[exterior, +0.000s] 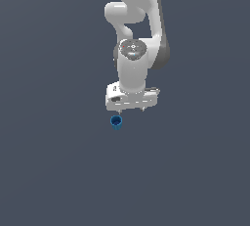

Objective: Pick up the object and move it to a goal position.

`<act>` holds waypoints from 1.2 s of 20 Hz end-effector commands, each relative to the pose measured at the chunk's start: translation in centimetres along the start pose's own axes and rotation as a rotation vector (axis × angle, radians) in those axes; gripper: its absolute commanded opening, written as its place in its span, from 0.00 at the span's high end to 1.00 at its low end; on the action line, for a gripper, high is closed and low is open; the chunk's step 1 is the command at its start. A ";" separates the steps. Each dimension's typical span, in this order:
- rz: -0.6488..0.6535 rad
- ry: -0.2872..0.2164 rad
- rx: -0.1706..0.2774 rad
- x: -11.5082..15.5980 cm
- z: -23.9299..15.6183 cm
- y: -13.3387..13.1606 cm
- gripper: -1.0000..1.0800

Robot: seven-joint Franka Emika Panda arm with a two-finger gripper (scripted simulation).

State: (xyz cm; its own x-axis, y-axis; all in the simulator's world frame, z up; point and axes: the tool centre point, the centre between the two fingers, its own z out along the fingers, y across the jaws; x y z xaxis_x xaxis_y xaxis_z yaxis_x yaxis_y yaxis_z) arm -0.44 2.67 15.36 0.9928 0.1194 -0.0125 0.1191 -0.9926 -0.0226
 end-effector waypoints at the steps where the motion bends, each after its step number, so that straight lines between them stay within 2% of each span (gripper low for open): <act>1: -0.027 0.002 -0.003 -0.1 0.9 1.0 0.04; 13: -0.174 0.009 -0.020 -0.8 5.3 6.0 0.04; 24: -0.201 0.009 -0.023 -1.1 6.3 7.0 0.04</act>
State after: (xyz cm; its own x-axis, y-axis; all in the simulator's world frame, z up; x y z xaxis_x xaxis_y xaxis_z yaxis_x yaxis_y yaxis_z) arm -0.75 -4.25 9.04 0.9492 0.3147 -0.0007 0.3147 -0.9492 -0.0004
